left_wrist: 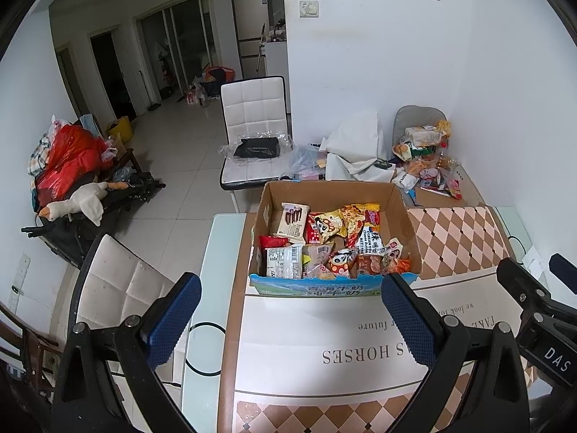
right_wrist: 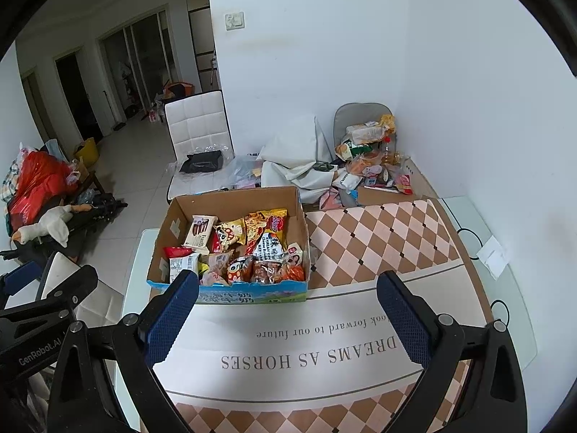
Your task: Organize snacks
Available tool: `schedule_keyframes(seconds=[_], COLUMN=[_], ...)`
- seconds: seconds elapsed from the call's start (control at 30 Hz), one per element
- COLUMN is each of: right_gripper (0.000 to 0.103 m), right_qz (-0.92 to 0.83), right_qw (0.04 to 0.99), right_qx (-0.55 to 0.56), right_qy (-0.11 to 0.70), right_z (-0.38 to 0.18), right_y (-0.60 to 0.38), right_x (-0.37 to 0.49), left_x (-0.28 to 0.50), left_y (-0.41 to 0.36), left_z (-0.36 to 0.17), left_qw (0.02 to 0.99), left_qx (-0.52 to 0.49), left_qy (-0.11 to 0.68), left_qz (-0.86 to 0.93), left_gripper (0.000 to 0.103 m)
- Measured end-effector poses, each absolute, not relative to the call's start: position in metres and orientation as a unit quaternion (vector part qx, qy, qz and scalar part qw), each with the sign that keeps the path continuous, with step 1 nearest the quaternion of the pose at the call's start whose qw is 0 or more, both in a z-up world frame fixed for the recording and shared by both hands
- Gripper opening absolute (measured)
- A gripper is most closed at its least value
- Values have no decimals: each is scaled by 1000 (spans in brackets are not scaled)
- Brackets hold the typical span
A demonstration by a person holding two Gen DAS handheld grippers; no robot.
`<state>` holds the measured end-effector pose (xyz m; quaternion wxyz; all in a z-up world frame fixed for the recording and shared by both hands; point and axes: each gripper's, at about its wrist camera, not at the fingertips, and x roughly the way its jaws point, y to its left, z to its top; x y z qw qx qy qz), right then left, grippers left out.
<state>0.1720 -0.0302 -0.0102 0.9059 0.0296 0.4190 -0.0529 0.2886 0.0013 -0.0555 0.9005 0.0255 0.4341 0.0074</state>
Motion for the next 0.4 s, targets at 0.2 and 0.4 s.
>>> schedule_keyframes(seconds=[0.2, 0.4], right_gripper=[101, 101], right_qz=[-53, -53], right_qw=[906, 907], right_qx=[29, 28], right_qy=[419, 417], right_z=[-10, -10], right_y=[-30, -30], right_x=[171, 171], left_x=[288, 289], left_y=[1, 1], left_z=[-55, -50], left_qw=[901, 903], left_qx=[26, 25], left_qy=[433, 428], left_qz=[8, 8], left_gripper=[102, 102])
